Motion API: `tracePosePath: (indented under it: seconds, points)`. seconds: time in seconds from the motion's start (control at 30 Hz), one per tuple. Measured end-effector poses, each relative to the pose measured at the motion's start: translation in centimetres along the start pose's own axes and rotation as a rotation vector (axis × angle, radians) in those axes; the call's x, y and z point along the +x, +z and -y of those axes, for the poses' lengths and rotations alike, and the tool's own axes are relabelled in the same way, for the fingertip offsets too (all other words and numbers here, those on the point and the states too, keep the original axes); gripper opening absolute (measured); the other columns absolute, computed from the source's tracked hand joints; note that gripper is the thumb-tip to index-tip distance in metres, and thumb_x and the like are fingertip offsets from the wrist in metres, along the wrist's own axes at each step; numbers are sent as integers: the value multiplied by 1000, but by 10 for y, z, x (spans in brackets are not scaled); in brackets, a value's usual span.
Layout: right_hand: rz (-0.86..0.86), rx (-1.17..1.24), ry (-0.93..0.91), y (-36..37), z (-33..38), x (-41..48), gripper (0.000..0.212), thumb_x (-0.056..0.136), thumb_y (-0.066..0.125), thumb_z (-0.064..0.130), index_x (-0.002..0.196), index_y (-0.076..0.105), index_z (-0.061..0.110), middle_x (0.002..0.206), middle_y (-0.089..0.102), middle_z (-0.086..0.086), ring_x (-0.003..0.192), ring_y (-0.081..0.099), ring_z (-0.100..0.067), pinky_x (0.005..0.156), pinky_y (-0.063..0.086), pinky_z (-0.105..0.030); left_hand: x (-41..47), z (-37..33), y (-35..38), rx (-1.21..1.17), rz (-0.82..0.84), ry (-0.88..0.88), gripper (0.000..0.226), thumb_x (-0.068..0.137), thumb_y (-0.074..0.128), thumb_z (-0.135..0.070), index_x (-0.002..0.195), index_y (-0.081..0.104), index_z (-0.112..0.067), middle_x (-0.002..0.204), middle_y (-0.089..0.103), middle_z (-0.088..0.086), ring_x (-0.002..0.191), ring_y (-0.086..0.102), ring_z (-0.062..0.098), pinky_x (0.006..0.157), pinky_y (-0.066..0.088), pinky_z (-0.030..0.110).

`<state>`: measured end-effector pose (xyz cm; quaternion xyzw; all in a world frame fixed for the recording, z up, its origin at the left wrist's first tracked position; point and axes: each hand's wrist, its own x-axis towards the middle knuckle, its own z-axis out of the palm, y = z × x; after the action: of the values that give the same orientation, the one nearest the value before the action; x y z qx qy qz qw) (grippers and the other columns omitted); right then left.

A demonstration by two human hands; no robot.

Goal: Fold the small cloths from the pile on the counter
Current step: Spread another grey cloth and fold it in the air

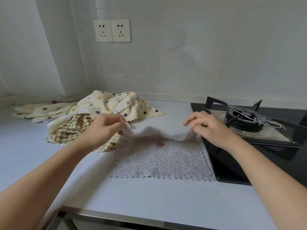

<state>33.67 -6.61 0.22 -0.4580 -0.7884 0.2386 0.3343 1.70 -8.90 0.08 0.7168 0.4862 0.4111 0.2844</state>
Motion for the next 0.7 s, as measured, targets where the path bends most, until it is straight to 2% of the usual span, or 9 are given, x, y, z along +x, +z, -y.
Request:
tracePosePath:
  seconds: [0.07,0.17,0.33,0.4,0.47,0.53,0.6,0.67,0.7]
  points:
    - [119,3,-27,-4,1,-1,31,71,52,31,59,67,8,95,66,18,93,55,-14,82,37,-33,-2,-1,-6,22,127,9,34,70,57,-36,72,67,-3,74,61,24,64,46,19,62,34,31]
    - [329,-9,-10,-6,0,-1,47,65,52,37,63,61,-9,91,66,16,82,51,-38,76,38,-38,-4,-4,-11,17,329,-30,25,69,59,-28,69,74,-10,83,68,20,72,52,21,67,37,28]
    - [495,-51,20,-7,2,-3,43,67,53,28,65,59,-14,87,65,18,74,49,-30,74,35,-35,-5,-4,-14,33,439,-72,29,72,54,-13,47,63,-23,87,73,6,78,60,7,72,43,15]
    - [534,-61,40,-9,7,-4,36,74,55,28,64,68,-3,88,65,18,77,56,-12,77,36,-27,-5,-6,-16,82,474,-65,27,75,58,-23,50,67,-26,87,73,4,82,64,9,76,44,15]
    - [580,-65,70,-10,12,-6,42,81,55,47,63,75,15,91,67,16,89,62,-1,85,38,-18,-4,-3,-17,163,487,-79,33,76,62,-48,57,71,-22,84,73,5,79,65,15,76,46,21]
    - [521,-63,67,-8,12,-7,50,80,50,64,60,74,25,91,69,12,93,63,1,93,39,-20,-1,3,-14,271,370,-82,51,75,61,-63,65,72,-15,72,69,9,66,59,17,70,45,27]
    - [368,-55,52,-3,10,-5,53,78,47,71,61,72,27,89,70,6,91,64,-2,96,41,-27,3,9,-5,391,160,-36,40,84,65,-52,71,70,-14,71,67,9,63,56,14,67,43,25]
    - [226,-114,40,3,4,-4,44,82,54,66,71,71,28,87,69,4,87,63,-6,87,45,-31,5,12,3,489,47,45,26,84,67,-45,76,66,-21,77,67,-6,71,58,6,66,42,19]
    - [179,-186,36,7,2,-3,33,84,59,59,80,71,28,89,67,8,86,61,-4,83,44,-30,6,14,6,541,78,76,29,80,65,-54,81,64,-25,82,64,-13,75,58,2,68,42,20]
